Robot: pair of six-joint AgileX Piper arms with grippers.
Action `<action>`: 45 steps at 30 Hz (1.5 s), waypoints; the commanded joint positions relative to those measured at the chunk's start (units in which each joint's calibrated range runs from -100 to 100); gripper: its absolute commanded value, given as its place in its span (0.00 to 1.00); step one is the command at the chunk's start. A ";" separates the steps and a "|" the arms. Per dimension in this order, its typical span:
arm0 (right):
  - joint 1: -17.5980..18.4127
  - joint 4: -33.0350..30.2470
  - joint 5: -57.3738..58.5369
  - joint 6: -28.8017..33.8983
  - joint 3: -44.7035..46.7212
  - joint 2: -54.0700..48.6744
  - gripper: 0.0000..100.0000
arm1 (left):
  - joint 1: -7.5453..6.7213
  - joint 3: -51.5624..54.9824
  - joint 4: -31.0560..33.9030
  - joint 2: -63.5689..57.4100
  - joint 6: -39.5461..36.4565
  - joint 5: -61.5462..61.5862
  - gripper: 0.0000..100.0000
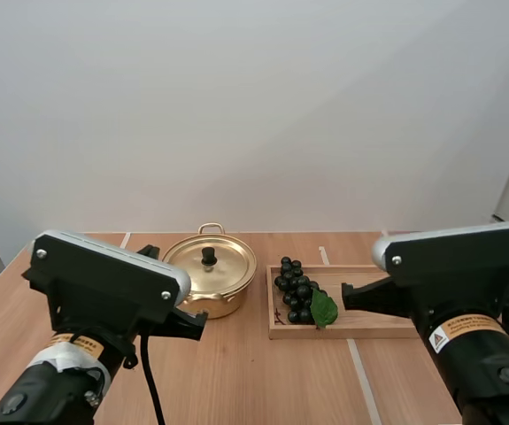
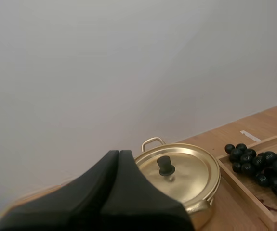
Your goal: Open the pot, put the pineapple inside, and close it
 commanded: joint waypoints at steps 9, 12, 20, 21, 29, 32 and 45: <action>-0.19 -0.85 -0.38 0.13 6.63 -0.51 0.00 | 0.31 6.31 -0.11 -0.26 -3.37 2.05 0.00; -0.19 -0.85 -0.53 0.13 9.00 -0.51 0.00 | 0.60 7.86 -0.11 -0.26 -3.95 2.05 0.00; -0.19 4.94 5.20 0.13 9.08 -0.51 0.00 | 1.25 9.25 -0.11 -0.26 -4.06 5.95 0.00; -0.19 6.02 6.89 0.13 9.08 -0.51 0.00 | 1.33 9.25 -0.11 -0.26 -4.06 5.96 0.00; -0.19 8.36 11.07 0.13 9.08 -0.51 0.00 | 1.33 9.25 -1.23 -0.26 -4.06 5.96 0.00; -0.19 8.36 11.07 0.13 9.08 -0.51 0.00 | 1.33 9.25 -3.05 -0.26 -4.06 5.96 0.00; -0.19 8.47 11.07 0.13 9.08 -0.51 0.00 | 1.33 9.25 -8.35 -0.26 -4.06 6.14 0.00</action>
